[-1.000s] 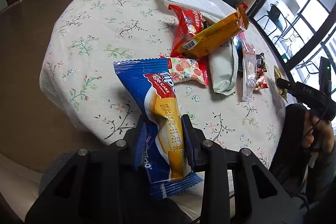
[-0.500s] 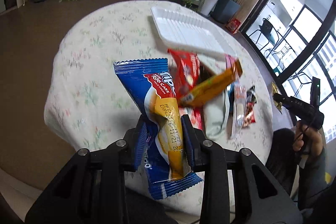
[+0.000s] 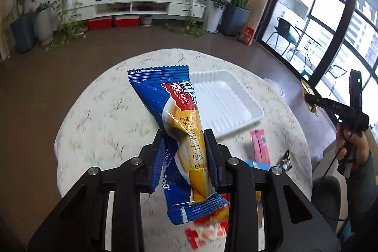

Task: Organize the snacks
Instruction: 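Carry both packets into the white tray and open both tools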

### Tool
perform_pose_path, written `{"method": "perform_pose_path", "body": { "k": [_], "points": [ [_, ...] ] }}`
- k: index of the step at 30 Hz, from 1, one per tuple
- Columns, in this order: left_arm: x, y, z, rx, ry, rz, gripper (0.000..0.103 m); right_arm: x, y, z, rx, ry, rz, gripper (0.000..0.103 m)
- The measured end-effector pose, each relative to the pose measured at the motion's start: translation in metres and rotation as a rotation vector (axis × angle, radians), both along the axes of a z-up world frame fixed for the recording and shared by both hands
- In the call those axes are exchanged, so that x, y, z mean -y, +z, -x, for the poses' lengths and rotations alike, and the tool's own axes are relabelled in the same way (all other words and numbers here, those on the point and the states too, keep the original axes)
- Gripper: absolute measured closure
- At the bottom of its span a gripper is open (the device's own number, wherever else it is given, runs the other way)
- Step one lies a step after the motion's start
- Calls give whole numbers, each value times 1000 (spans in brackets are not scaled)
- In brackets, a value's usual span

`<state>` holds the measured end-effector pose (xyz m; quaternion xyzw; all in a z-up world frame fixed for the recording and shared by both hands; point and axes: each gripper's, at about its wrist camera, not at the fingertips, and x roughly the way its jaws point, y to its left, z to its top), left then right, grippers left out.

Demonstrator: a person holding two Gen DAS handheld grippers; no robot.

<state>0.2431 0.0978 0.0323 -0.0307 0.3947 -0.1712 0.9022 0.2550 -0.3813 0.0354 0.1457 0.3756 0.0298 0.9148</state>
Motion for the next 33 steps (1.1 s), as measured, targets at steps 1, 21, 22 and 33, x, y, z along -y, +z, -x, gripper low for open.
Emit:
{"method": "perform_pose_path", "body": {
  "k": [1,21,22,33],
  "points": [
    [5,3,-12,6,-15,-4,73,-9,3,-11,3,23,3,69],
    [66,-98,-164,-167,-114,-74,73,-123,-72,-148,-177,369,86,69],
    [66,-104,-164,-172,-118,-74,73,-122,-76,-151,-182,364,83,69],
    [77,-141,-174,-227,-122,-114,73,-124,-105,-158,-220,359,137,68]
  ]
}}
